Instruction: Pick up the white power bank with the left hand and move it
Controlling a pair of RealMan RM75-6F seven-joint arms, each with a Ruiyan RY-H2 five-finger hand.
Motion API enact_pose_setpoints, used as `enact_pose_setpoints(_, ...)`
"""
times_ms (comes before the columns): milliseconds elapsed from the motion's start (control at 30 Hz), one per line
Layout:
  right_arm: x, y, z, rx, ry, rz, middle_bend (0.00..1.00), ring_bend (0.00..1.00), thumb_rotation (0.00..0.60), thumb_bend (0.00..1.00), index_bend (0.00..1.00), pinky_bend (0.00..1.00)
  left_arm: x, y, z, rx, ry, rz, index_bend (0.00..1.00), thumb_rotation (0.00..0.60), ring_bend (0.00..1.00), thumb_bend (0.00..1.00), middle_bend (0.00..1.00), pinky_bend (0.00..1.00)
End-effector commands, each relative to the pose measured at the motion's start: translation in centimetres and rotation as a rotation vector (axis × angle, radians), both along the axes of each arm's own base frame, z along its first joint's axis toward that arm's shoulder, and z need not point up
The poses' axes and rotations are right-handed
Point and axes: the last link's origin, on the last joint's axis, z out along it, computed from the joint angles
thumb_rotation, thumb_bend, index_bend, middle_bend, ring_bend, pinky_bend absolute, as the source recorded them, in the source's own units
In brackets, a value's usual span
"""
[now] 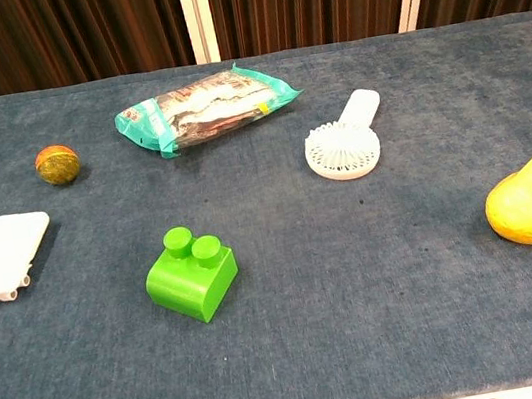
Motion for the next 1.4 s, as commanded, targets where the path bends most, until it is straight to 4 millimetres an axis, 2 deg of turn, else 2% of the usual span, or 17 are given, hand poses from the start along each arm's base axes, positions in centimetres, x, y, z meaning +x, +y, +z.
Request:
enact_pose_setpoints(33,0.1,-0.2,0.0,-0.001,-0.002,0.004,0.11,0.0,0.6,0.13,0.0,0.08,0.1,0.2,-0.3,-0.013,0.004,-0.001,0.09,0.6,0.01,0.02,0.09,0.01)
enact_pose_setpoints(233,0.3,-0.5,0.2,-0.007,0.005,0.024,0.11,0.0,0.6,0.13,0.0,0.08,1.5,1.0,-1.8,-0.096,0.007,-0.041,0.09,0.6,0.01,0.02,0.09,0.01)
enact_pose_setpoints(433,0.6,-0.7,0.0,-0.003,-0.002,0.054,0.11,0.0,0.6,0.13,0.0,0.08,4.5,3.1,-5.7,-0.308,-0.001,-0.08,0.08,0.6,0.0,0.02,0.04,0.01)
enact_pose_setpoints(600,0.6,-0.6,-0.1,0.001,-0.002,0.062,0.11,0.0,0.6,0.13,0.0,0.08,5.9,4.3,-8.4,-0.43,0.016,-0.077,0.05,0.6,0.0,0.01,0.02,0.01)
enact_pose_setpoints(767,0.2,-0.6,-0.3,0.004,-0.017,0.051,0.11,0.0,0.6,0.13,0.0,0.08,6.9,5.2,-10.4,-0.487,-0.039,-0.04,0.05,0.6,0.0,0.01,0.01,0.01)
enact_pose_setpoints(933,-0.3,-0.6,-0.5,0.006,-0.034,0.042,0.11,0.0,0.6,0.13,0.0,0.08,7.1,6.5,-11.5,-0.491,-0.036,-0.017,0.05,0.6,0.0,0.01,0.01,0.01)
enact_pose_setpoints(1300,-1.0,-0.6,-0.8,0.011,-0.052,0.025,0.11,0.0,0.6,0.13,0.0,0.08,5.9,7.9,-12.4,-0.536,-0.049,0.094,0.05,0.6,0.0,0.01,0.01,0.01)
enact_pose_setpoints(1400,-1.1,-0.7,-0.9,0.013,-0.055,0.024,0.11,0.0,0.6,0.13,0.0,0.08,5.7,8.3,-12.6,-0.546,-0.051,0.109,0.05,0.6,0.0,0.01,0.03,0.05)
